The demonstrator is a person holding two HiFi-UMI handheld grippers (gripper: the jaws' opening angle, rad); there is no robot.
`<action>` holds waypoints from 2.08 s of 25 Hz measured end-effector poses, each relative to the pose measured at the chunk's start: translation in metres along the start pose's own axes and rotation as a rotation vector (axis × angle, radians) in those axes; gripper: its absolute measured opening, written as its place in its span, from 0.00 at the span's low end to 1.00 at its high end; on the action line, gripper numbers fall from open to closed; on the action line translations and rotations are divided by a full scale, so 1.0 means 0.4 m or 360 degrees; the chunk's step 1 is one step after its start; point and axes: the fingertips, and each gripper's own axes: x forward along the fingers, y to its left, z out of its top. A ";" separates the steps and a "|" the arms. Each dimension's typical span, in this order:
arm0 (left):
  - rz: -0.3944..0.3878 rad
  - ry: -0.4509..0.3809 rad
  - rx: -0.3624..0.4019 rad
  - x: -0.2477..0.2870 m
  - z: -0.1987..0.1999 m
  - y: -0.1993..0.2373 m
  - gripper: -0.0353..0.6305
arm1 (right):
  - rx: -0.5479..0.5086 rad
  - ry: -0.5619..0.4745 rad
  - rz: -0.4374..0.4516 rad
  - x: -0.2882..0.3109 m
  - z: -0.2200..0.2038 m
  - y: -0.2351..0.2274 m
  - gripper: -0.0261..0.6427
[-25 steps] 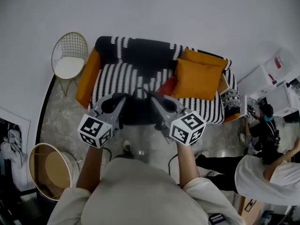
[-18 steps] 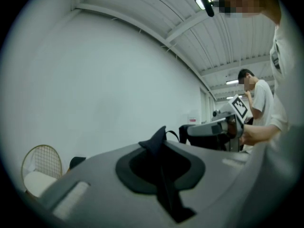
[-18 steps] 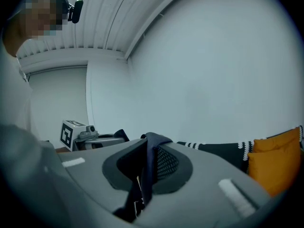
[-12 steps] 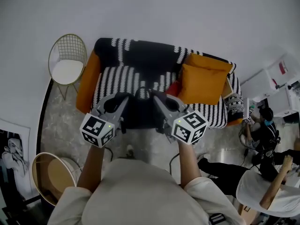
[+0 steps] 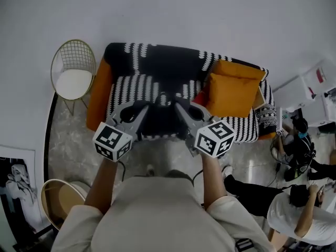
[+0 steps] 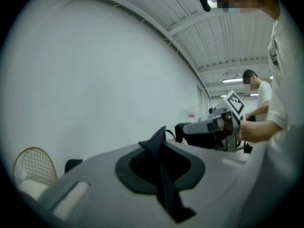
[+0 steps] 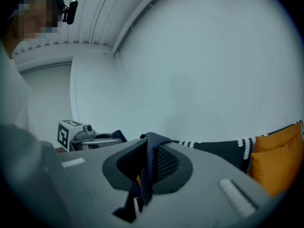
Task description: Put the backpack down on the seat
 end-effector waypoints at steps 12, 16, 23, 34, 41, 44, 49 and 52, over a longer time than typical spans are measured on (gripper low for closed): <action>0.0088 -0.0009 -0.0030 0.130 0.025 0.200 0.08 | -0.0036 0.0001 0.0058 0.177 0.069 -0.128 0.08; 0.0134 0.0015 -0.0057 0.197 0.019 0.268 0.08 | -0.0011 0.0028 0.0111 0.239 0.085 -0.198 0.08; 0.0174 0.0053 -0.0074 0.326 0.009 0.360 0.08 | 0.0083 0.0073 0.0153 0.337 0.106 -0.341 0.08; 0.0249 0.0168 -0.0201 0.509 -0.076 0.516 0.08 | 0.0100 0.0226 0.0202 0.505 0.084 -0.547 0.08; 0.0290 0.0228 -0.0262 0.625 -0.130 0.629 0.08 | 0.0133 0.0297 0.0223 0.626 0.066 -0.680 0.08; 0.0302 0.0257 -0.0288 0.671 -0.159 0.676 0.08 | 0.0145 0.0331 0.0226 0.677 0.050 -0.731 0.08; 0.0315 0.0326 -0.0308 0.730 -0.212 0.736 0.08 | 0.0126 0.0418 0.0250 0.746 0.010 -0.794 0.08; 0.0305 0.0373 -0.0308 0.766 -0.245 0.768 0.08 | 0.0147 0.0453 0.0258 0.777 -0.015 -0.832 0.08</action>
